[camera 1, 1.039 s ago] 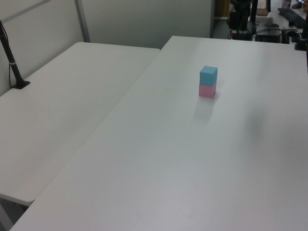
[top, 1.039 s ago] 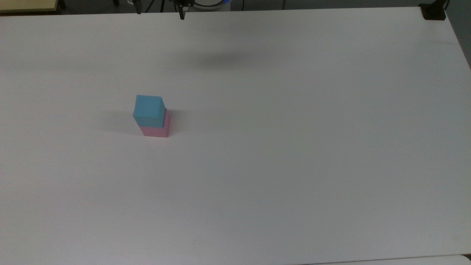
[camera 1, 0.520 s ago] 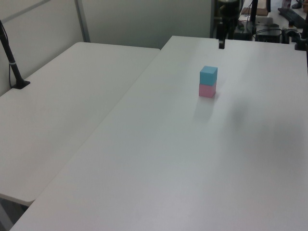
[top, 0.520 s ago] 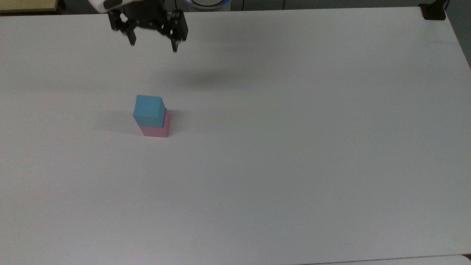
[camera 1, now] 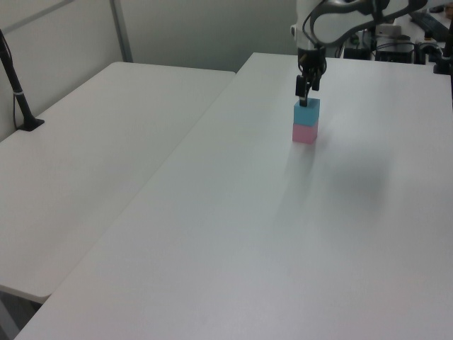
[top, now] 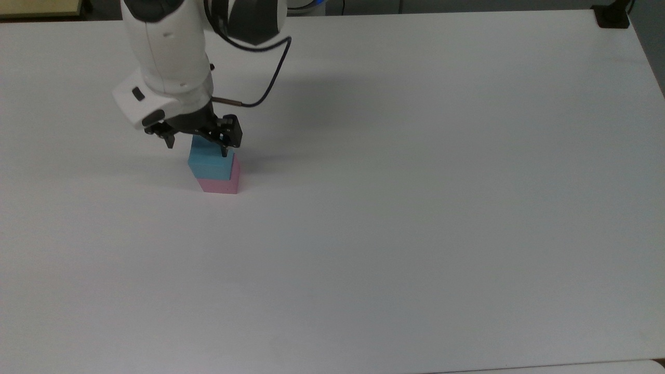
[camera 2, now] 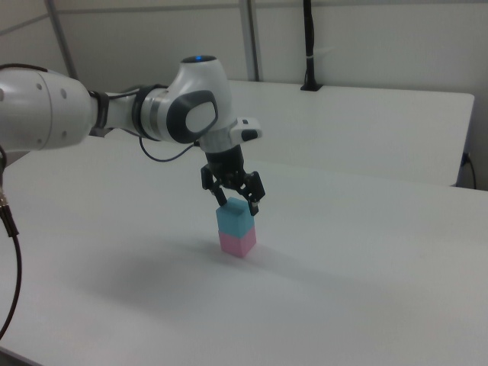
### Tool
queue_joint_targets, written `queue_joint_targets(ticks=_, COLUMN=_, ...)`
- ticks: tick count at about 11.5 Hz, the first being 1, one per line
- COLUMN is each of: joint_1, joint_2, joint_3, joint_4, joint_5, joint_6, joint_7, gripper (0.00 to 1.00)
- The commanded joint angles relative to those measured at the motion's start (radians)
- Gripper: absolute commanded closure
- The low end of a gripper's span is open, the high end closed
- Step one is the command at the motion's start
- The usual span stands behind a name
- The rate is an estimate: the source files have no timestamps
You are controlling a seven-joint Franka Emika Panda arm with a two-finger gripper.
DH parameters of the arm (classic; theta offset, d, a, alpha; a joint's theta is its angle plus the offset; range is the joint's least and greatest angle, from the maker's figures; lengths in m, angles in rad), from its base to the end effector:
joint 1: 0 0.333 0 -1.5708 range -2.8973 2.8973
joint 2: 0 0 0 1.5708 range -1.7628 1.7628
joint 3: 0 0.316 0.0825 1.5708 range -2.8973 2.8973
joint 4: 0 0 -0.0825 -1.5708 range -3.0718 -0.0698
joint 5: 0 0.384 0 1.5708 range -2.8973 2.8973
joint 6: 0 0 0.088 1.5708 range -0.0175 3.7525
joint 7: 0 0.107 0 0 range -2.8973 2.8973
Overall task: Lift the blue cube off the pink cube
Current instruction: 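Close the gripper on the light-blue cube atop the pink cube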
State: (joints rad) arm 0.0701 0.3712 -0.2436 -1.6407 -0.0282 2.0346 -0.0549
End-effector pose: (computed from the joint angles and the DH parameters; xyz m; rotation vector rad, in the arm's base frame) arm 0.6562 -0.0990 0.4098 3.0227 -0.1345 0.0303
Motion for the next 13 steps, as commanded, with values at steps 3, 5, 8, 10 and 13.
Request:
queue_joint_targets(ticks=3, joint_1=0.033, joint_2=0.049, joint_3=-0.006, joint_4=0.012, joint_5=-0.010, joint_6=0.035, joint_7=-0.017, gripper=0.53)
queue_joint_targets(ticks=5, joint_1=0.036, joint_2=0.038, joint_3=0.000, joint_4=0.010, joint_5=-0.006, joint_6=0.029, joint_7=-0.016, gripper=0.72)
queue_joint_targets(ticks=8, joint_1=0.033, joint_2=0.038, joint_3=0.001, joint_4=0.001, joint_5=-0.006, joint_6=0.032, joint_7=-0.051, gripper=0.89)
queue_joint_targets(ticks=10, joint_1=0.030, joint_2=0.037, joint_3=0.001, joint_4=0.001, joint_5=-0.006, joint_6=0.030, joint_7=-0.060, gripper=0.89)
queue_joint_targets(ticks=13, joint_1=0.019, joint_2=0.017, joint_3=-0.009, joint_4=-0.001, joint_5=-0.002, joint_6=0.015, joint_7=-0.062, gripper=0.00)
